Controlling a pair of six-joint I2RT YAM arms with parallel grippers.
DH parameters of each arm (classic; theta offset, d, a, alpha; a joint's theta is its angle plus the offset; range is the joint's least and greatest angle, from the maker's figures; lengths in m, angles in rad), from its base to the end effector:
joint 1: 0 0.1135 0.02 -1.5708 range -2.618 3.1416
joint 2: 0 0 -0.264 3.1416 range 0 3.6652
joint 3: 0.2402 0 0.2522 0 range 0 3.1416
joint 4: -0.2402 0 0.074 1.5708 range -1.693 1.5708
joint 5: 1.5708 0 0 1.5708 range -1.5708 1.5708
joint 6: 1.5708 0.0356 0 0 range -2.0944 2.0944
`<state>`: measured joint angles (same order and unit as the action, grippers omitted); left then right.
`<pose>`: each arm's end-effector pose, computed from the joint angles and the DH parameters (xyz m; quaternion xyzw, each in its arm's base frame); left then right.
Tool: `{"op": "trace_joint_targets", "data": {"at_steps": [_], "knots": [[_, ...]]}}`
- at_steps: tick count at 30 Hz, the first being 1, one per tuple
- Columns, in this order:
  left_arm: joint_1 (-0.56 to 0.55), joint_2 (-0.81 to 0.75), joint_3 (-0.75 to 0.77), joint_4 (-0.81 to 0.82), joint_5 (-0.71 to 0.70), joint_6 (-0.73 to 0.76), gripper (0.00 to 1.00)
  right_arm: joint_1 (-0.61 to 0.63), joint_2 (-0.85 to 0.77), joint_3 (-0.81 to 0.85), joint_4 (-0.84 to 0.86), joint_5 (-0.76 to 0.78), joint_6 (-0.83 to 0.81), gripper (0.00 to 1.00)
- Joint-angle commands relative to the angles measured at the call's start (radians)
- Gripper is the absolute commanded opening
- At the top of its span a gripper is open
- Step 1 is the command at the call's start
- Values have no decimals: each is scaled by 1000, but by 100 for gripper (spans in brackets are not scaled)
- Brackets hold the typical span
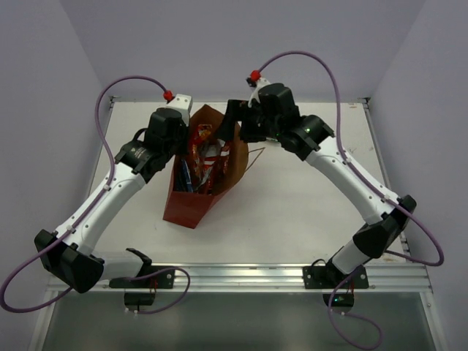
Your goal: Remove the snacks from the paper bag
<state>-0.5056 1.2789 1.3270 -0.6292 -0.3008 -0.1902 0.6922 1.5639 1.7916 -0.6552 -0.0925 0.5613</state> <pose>0.2467 -0.1245 0.3788 0.0664 0.8705 -0.0361 0.4864 0.2619 0.2214 0.4459 -0.0799 0.8367 0.3485 0.4149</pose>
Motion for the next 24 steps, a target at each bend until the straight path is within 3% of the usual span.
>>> {"op": "trace_joint_targets", "data": {"at_steps": [1, 5, 24], "knots": [[-5, -26, 20, 114, 22, 12, 0, 53, 70, 9, -46, 2, 112, 84], [-5, -32, 31, 109, 22, 8, 0, 112, 120, 14, -49, 13, 150, 81], [-7, -38, 84, 57, 34, -20, 0, 116, 194, -166, 15, -64, 273, 72]]}}
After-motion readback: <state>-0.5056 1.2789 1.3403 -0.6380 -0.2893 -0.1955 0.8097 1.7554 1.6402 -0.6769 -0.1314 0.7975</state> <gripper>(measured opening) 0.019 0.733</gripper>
